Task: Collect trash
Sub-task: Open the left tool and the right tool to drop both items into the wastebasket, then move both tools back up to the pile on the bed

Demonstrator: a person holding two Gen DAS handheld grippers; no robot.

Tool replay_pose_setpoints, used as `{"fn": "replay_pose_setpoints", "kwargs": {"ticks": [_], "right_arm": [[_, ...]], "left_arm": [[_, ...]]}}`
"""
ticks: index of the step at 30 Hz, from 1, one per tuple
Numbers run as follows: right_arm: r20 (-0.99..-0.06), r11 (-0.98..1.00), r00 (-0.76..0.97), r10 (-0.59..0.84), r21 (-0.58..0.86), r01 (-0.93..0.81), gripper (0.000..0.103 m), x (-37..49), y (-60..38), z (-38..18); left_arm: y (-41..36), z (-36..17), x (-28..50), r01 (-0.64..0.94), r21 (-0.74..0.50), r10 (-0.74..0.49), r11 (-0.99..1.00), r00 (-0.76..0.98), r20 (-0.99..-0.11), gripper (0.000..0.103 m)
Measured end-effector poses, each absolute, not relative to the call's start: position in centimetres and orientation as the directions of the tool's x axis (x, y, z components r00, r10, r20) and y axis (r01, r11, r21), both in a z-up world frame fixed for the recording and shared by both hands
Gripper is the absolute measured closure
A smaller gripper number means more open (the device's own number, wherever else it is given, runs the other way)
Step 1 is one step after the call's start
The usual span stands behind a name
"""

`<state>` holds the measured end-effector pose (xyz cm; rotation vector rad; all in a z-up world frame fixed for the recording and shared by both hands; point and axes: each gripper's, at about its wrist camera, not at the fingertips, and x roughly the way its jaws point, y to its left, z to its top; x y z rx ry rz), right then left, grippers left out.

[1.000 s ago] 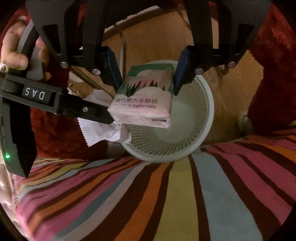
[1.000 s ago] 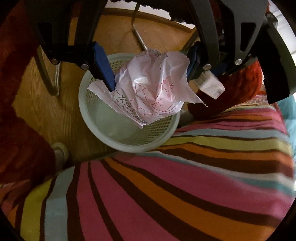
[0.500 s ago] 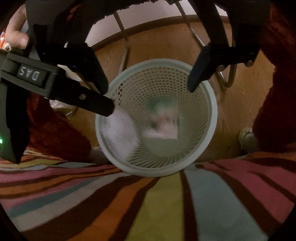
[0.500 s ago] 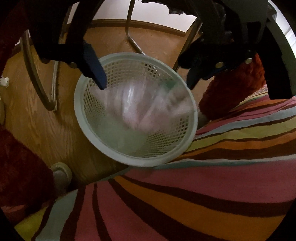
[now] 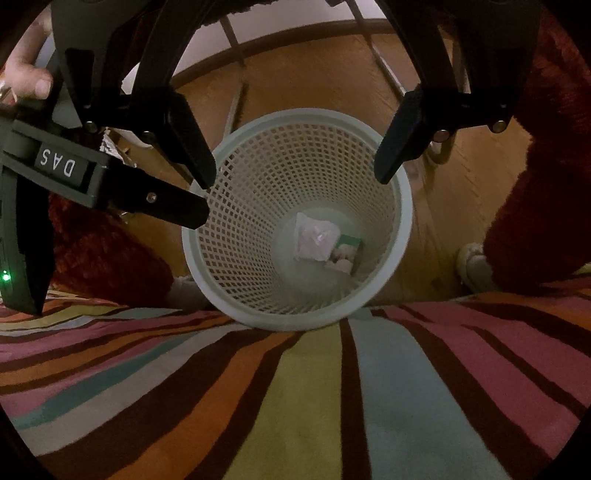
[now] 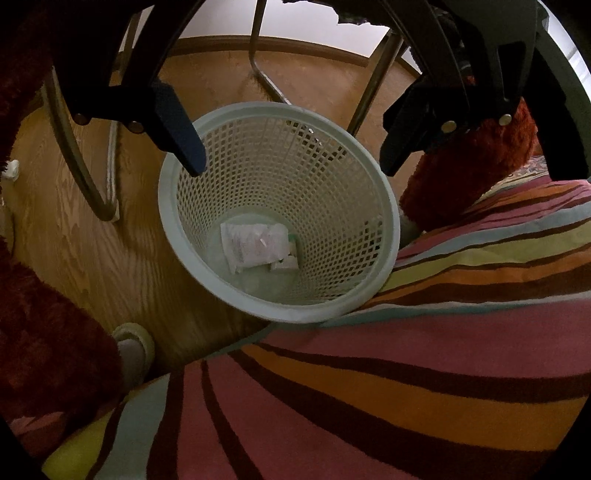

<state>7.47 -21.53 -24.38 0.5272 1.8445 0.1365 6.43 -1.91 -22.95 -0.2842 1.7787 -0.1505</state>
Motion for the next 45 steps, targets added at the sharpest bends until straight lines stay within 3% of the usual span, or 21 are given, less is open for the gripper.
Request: {"fn": "replay_pose_setpoints", "kwargs": {"ticks": [9, 14, 20, 23, 24, 27, 30, 36, 45], "right_arm": [[-0.892, 0.895, -0.174, 0.418, 0.37, 0.25, 0.012, 7.2, -21.9, -22.0], [-0.91, 0.907, -0.104, 0.402, 0.38, 0.179, 0.012, 7.1, -22.1, -18.9], [-0.897, 0.91, 0.173, 0.408, 0.415, 0.008, 0.012, 7.1, -23.2, -11.0], [-0.809, 0.931, 0.463, 0.362, 0.339, -0.136, 0.011, 6.8, -23.7, -4.6], [-0.739, 0.942, 0.585, 0.335, 0.282, -0.183, 0.008, 6.4, -23.7, -2.0], [-0.61, 0.956, 0.736, 0.294, 0.199, -0.217, 0.008, 6.0, -23.5, 1.0], [-0.653, 0.94, 0.678, 0.338, 0.196, -0.28, 0.008, 7.9, -22.7, 1.6], [-0.68, 0.95, 0.665, 0.309, 0.189, -0.249, 0.007, 11.4, -20.4, 1.6], [-0.671, 0.955, 0.683, 0.288, 0.147, -0.259, 0.007, 16.4, -17.2, 2.5]], "left_arm": [[-2.0, -19.9, 6.4, -0.061, -0.201, -0.206, 0.978, -0.098, -0.974, 0.018], [-1.8, -17.4, 5.9, -0.046, -0.227, -0.228, 0.973, -0.012, -0.974, 0.018], [0.1, -13.0, 4.9, -0.05, -0.276, -0.267, 0.96, 0.139, -0.954, 0.018], [1.4, -10.1, 4.7, -0.04, -0.271, -0.253, 0.962, 0.243, -0.936, 0.018], [1.7, -9.1, 4.9, -0.033, -0.257, -0.237, 0.966, 0.282, -0.93, 0.018], [2.9, -5.6, 5.7, -0.044, -0.228, -0.19, 0.973, 0.411, -0.891, 0.018], [4.3, -2.7, 7.2, -0.067, -0.297, -0.223, 0.952, 0.51, -0.831, 0.018], [5.6, 1.2, 12.8, -0.109, -0.318, -0.195, 0.942, 0.592, -0.782, 0.018], [7.1, 2.6, 23.4, -0.145, -0.404, -0.262, 0.903, 0.559, -0.787, 0.018]]}}
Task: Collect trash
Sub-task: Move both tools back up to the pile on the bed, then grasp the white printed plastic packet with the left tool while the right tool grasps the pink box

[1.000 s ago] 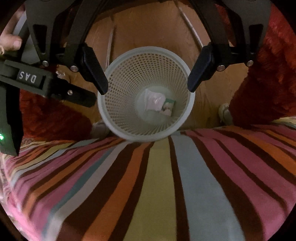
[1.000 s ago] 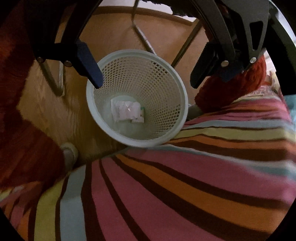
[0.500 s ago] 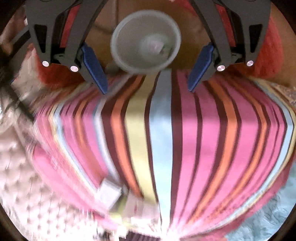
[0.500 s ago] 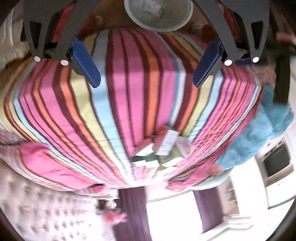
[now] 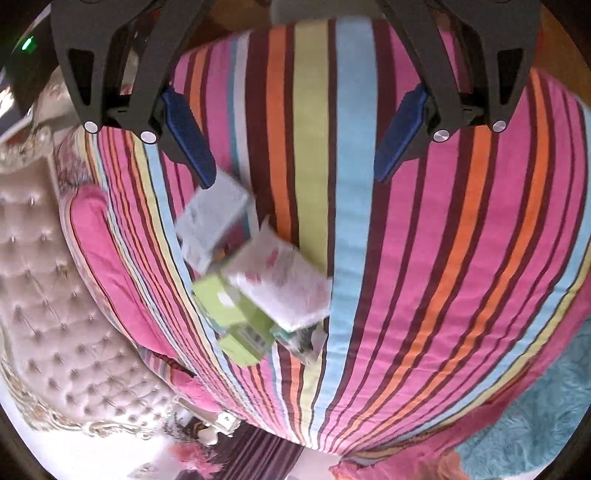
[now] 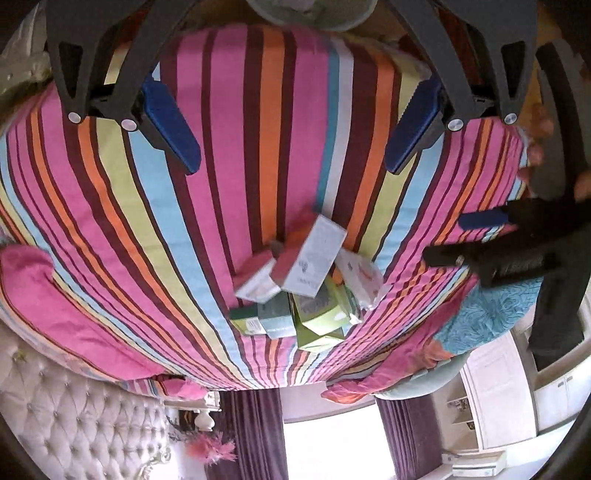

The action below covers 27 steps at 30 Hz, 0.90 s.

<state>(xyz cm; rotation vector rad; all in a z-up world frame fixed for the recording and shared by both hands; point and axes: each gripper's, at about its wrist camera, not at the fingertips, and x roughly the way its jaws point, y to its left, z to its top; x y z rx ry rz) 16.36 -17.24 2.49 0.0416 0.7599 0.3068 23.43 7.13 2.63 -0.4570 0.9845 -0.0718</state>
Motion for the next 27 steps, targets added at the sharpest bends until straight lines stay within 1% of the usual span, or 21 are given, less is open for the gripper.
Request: {"fn": "replay_pose_setpoints", "kwargs": {"ticks": [3, 7, 11, 18, 22, 27], "right_arm": [[-0.688, 0.96, 0.674, 0.269, 0.138, -0.243, 0.008, 18.5, -15.9, 1.9], [-0.693, 0.97, 0.683, 0.23, 0.112, -0.214, 0.007, 20.3, -14.0, 1.7], [-0.697, 0.974, 0.684, 0.217, 0.109, -0.198, 0.007, 21.6, -12.3, 1.4], [-0.695, 0.986, 0.701, 0.161, 0.085, -0.142, 0.007, 23.6, -10.7, 0.5], [-0.723, 0.987, 0.674, 0.154, 0.087, -0.133, 0.008, 25.3, -10.4, -0.6], [-0.755, 0.99, 0.64, 0.142, 0.116, -0.084, 0.009, 26.8, -11.8, -2.1]], "left_arm": [[7.5, 2.4, 27.2, -0.171, -0.448, -0.304, 0.877, 0.524, -0.796, 0.018], [7.2, 1.8, 30.3, -0.185, -0.455, -0.322, 0.871, 0.484, -0.814, 0.018], [7.5, 1.4, 32.7, -0.201, -0.497, -0.368, 0.844, 0.458, -0.809, 0.018], [7.0, 0.2, 36.0, -0.215, -0.464, -0.354, 0.86, 0.404, -0.843, 0.018], [7.7, -0.6, 36.9, -0.23, -0.537, -0.416, 0.811, 0.418, -0.808, 0.018], [8.4, -1.5, 36.5, -0.22, -0.574, -0.461, 0.789, 0.406, -0.789, 0.018]]}}
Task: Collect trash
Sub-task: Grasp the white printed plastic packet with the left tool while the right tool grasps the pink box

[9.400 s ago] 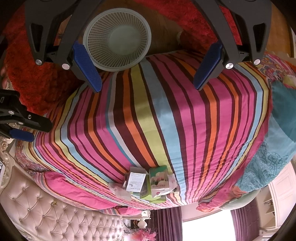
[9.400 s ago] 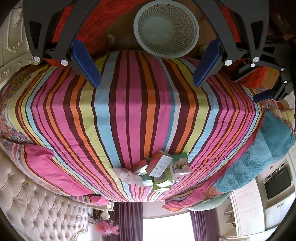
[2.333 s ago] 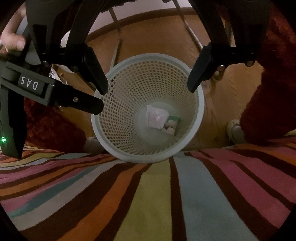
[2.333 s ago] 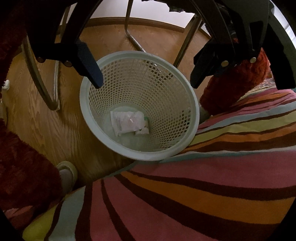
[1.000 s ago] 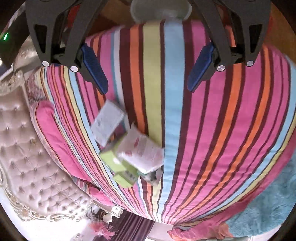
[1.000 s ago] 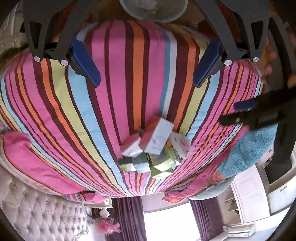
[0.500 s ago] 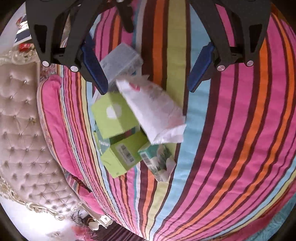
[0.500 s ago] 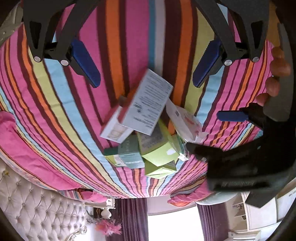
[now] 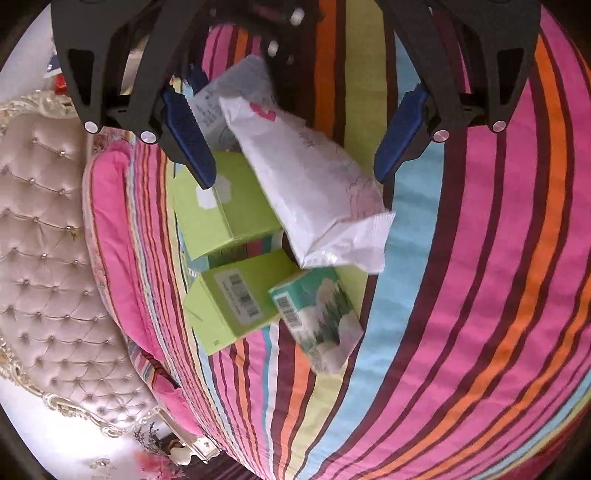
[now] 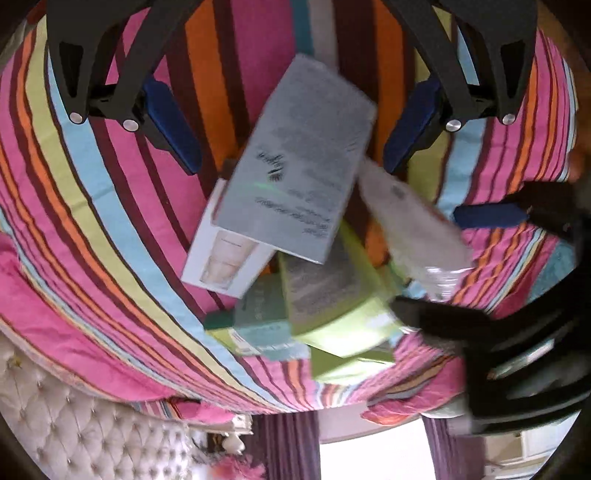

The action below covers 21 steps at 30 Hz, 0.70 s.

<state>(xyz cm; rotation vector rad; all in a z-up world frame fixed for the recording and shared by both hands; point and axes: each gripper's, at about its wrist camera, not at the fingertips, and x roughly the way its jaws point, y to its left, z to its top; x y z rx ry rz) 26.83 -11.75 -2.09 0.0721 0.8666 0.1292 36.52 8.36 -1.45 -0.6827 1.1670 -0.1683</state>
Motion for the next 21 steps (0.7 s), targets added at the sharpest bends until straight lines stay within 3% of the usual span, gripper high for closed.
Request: {"fn": "replay_pose_setpoints", "kwargs": {"ticks": [5, 9, 11, 12, 15, 19, 21], "right_arm": [[-0.757, 0.989, 0.637, 0.148, 0.11, -0.099, 0.019, 26.9, -12.1, -2.5], [-0.754, 0.982, 0.63, 0.184, 0.122, -0.142, 0.035, 26.8, -11.8, -2.4], [-0.754, 0.975, 0.618, 0.222, 0.157, -0.159, 0.046, 26.7, -12.1, -2.2], [-0.754, 0.971, 0.612, 0.239, 0.177, -0.161, 0.048, 26.7, -12.3, -2.2], [-0.746, 0.952, 0.591, 0.305, 0.243, -0.185, 0.052, 26.2, -13.5, -1.9], [-0.712, 0.928, 0.598, 0.369, 0.315, -0.197, 0.053, 24.9, -15.8, -0.7], [-0.703, 0.92, 0.597, 0.387, 0.339, -0.197, 0.063, 24.2, -16.8, -0.2]], "left_arm": [[8.8, -3.1, 35.5, -0.251, -0.583, -0.469, 0.773, 0.394, -0.791, 0.018], [8.8, -3.7, 35.3, -0.269, -0.565, -0.432, 0.78, 0.422, -0.797, 0.019], [8.4, -3.8, 35.9, -0.254, -0.529, -0.398, 0.81, 0.425, -0.813, 0.034], [8.1, -4.0, 36.0, -0.241, -0.498, -0.374, 0.833, 0.419, -0.828, 0.057], [8.1, -3.7, 35.6, -0.204, -0.485, -0.36, 0.851, 0.446, -0.82, 0.064], [7.9, -2.6, 33.8, -0.119, -0.465, -0.359, 0.877, 0.481, -0.8, 0.065], [7.7, -2.0, 32.8, -0.091, -0.452, -0.353, 0.888, 0.494, -0.795, 0.065]]}}
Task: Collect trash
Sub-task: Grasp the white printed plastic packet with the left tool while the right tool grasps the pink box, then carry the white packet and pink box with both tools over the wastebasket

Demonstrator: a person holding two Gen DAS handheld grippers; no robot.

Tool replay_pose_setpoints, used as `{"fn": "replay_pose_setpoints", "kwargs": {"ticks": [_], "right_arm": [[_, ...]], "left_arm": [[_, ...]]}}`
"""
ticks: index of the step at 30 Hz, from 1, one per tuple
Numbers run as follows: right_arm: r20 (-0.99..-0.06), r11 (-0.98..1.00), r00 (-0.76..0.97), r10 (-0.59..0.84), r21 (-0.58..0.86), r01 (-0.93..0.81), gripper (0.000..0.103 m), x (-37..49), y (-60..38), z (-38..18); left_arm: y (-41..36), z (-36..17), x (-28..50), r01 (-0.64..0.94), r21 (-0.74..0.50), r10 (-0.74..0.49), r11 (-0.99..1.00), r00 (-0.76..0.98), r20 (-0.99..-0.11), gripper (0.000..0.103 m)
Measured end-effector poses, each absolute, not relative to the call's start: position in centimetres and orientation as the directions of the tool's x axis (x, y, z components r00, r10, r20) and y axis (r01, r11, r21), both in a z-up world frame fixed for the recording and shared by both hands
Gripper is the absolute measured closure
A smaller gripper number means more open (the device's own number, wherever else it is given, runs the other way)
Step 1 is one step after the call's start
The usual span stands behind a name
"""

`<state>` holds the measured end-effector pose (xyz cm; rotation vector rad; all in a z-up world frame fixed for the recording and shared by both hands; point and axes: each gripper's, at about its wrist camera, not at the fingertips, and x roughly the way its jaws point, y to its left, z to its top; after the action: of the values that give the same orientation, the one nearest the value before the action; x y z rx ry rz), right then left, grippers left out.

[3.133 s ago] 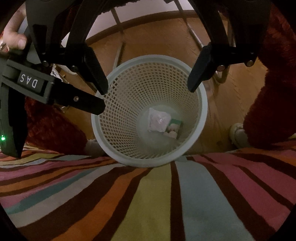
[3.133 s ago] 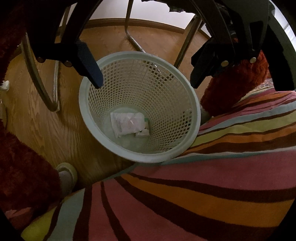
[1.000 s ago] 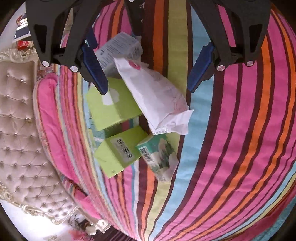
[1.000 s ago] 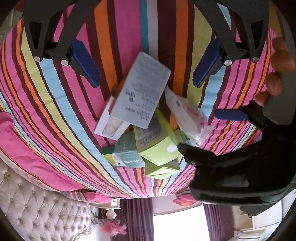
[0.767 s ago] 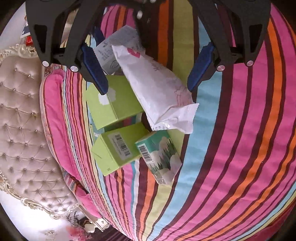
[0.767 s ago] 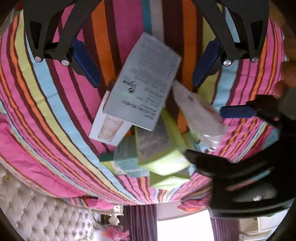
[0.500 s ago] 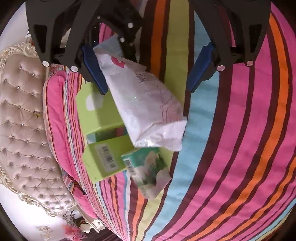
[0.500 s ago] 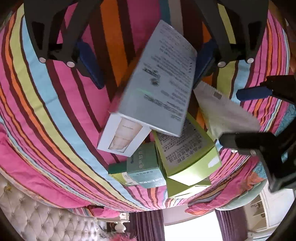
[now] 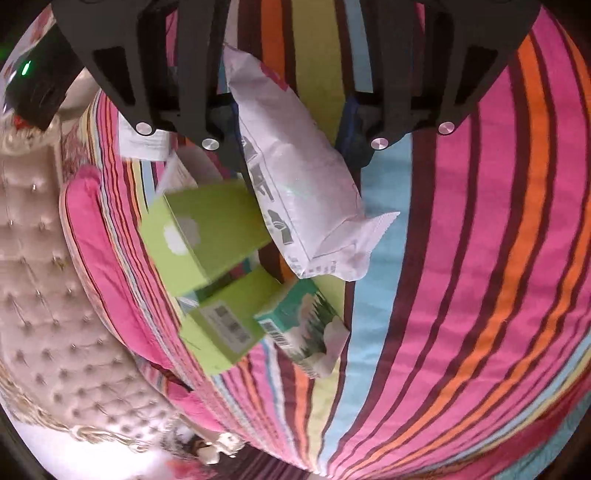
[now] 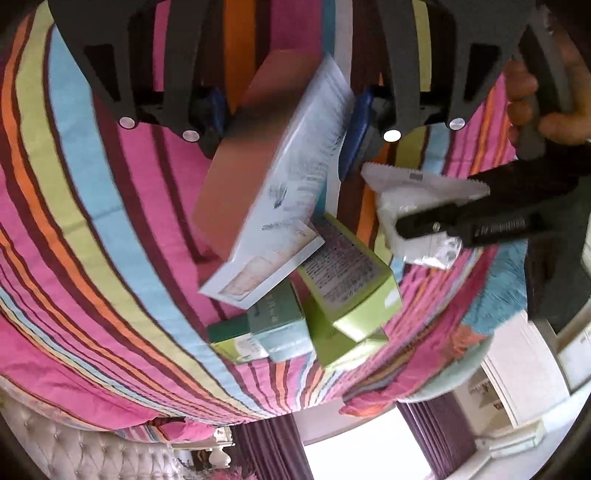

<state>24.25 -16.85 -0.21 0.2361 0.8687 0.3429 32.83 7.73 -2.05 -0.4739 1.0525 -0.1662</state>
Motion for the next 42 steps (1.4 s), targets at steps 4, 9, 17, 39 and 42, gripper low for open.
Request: {"fn": "replay_pose_setpoints", "kwargs": {"ticks": [4, 9, 17, 39, 42], "right_arm": [[-0.717, 0.911, 0.565, 0.409, 0.354, -0.21, 0.075, 23.5, -17.5, -0.3], [-0.702, 0.886, 0.545, 0.458, 0.411, -0.215, 0.075, 22.6, -18.7, 0.1], [-0.688, 0.878, 0.547, 0.476, 0.409, -0.25, 0.075, 18.9, -21.9, 1.9], [-0.771, 0.857, 0.395, 0.5, 0.374, -0.355, 0.075, 5.0, -23.0, 0.0], [-0.792, 0.856, 0.355, 0.497, 0.379, -0.353, 0.075, 4.2, -22.3, -1.4]], "left_arm": [[7.2, -1.6, 31.2, -0.025, -0.421, -0.354, 0.907, 0.495, -0.793, 0.066], [6.5, -0.5, 28.7, -0.004, -0.433, -0.37, 0.901, 0.514, -0.774, 0.066], [5.3, 2.1, 20.4, 0.083, -0.394, -0.37, 0.915, 0.563, -0.739, 0.066], [1.8, -3.7, 3.5, 0.209, -0.323, -0.381, 0.923, 0.379, -0.843, 0.066], [0.4, -5.0, 2.8, 0.245, -0.283, -0.355, 0.927, 0.339, -0.871, 0.066]]}}
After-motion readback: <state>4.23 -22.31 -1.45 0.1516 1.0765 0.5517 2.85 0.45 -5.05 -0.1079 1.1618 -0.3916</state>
